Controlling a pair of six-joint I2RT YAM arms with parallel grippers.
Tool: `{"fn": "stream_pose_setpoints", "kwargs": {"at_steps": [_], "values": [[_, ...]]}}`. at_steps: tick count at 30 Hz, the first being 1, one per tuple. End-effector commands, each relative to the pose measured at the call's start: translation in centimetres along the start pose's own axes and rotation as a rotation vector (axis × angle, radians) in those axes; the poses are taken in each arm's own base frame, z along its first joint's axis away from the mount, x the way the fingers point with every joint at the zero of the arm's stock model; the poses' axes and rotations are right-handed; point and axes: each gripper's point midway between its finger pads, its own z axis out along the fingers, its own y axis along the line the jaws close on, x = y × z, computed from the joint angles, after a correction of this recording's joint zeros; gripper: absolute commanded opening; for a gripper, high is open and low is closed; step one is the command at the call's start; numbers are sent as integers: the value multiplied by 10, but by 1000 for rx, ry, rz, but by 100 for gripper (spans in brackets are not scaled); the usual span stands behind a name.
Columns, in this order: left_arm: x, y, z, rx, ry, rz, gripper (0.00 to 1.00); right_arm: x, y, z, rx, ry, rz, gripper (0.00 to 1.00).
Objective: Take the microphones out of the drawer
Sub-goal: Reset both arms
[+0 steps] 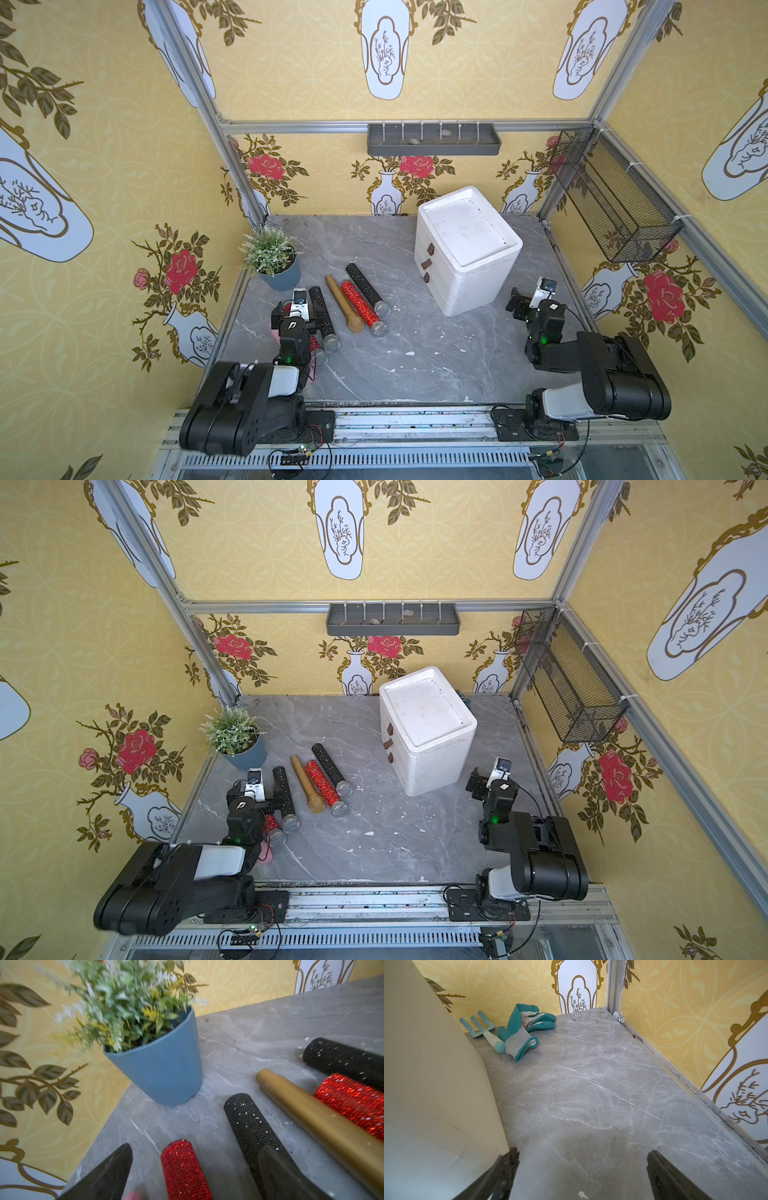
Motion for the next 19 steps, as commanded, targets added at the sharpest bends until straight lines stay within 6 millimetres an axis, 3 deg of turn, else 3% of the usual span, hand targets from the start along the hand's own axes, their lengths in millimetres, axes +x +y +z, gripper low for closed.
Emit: {"fn": "stream_pose_setpoints", "kwargs": {"at_steps": [1, 6, 19], "values": [[-46, 1, -1, 30, -164, -95, 100, -10, 2, -1, -8, -43, 14, 98], [-45, 1, 17, 65, -90, -106, 100, -10, 2, 0, -8, -40, 14, 98], [-41, 4, 21, 83, -55, -132, 100, -10, 1, 0, -16, -36, 20, 98]]}}
